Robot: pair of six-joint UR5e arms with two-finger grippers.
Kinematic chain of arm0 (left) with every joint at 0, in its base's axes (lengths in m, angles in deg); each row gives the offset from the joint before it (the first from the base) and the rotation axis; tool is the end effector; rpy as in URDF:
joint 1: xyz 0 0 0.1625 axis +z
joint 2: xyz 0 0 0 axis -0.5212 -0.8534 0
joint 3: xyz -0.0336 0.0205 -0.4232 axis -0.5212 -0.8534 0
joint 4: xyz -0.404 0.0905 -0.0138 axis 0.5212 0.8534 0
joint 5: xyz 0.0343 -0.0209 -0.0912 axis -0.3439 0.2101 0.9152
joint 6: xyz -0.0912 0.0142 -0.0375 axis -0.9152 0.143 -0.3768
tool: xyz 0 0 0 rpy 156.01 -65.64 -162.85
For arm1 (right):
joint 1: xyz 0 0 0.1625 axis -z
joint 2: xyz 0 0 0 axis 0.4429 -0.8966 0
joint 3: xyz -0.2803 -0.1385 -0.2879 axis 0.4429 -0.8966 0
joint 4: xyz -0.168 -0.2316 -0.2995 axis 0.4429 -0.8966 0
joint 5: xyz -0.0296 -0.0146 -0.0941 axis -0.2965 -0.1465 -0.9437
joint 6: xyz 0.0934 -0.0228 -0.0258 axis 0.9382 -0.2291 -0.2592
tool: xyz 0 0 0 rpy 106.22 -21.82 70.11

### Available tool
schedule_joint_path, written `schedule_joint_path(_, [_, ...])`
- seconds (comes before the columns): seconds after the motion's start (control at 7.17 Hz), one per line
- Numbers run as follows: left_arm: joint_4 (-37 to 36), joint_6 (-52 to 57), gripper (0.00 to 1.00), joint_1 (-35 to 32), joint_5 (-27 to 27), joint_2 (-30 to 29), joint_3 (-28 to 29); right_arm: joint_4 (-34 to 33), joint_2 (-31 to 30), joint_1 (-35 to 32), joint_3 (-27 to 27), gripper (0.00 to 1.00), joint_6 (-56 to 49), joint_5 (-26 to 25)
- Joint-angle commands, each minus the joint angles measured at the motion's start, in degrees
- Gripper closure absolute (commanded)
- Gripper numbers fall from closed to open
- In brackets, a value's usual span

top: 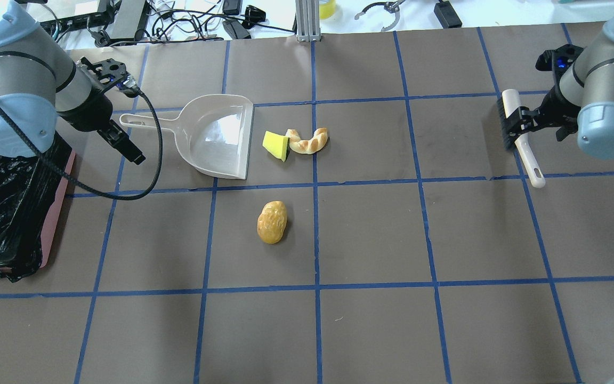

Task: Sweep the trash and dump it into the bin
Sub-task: 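Grasp the white dustpan handle with the left gripper while the right grasps the brush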

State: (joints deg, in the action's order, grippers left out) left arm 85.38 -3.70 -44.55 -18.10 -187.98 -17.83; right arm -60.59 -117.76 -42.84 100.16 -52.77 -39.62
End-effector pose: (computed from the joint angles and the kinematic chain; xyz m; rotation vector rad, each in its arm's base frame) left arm 0.0020 -0.5773 0.3230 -1.3985 -2.8042 0.1014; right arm -0.0745 -0.5633 0.2787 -0.0829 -3.0716 0.1793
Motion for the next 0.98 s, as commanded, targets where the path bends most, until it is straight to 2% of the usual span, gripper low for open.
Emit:
schedule_joint_path(0.0, [-7.9, 20.1, 0.02, 0.0, -0.1, -5.3, 2.8, -3.0, 3.1, 1.8, 0.5, 0.04, -1.1, 0.2])
schedule_joint_path(0.14, [-12.0, 27.8, 0.04, 0.0, -0.2, -7.9, 4.1, -2.5, 3.1, 2.0, 0.9, 0.04, -1.1, 0.1])
schedule_joint_path(0.42, [-14.4, 31.2, 0.04, 0.0, 0.4, -12.1, 5.3, -2.6, 2.5, 2.0, 3.3, 0.11, -1.1, -0.1])
schedule_joint_path(0.56, [-14.9, 31.6, 0.09, 0.0, 0.4, -13.4, 6.6, -3.0, 2.4, 2.1, 4.0, 0.16, -1.1, -0.4])
schedule_joint_path(0.84, [-14.7, 31.9, 0.09, -0.1, 0.7, -15.0, 7.3, -3.1, 2.4, 2.1, 4.0, 0.31, -1.2, -0.6])
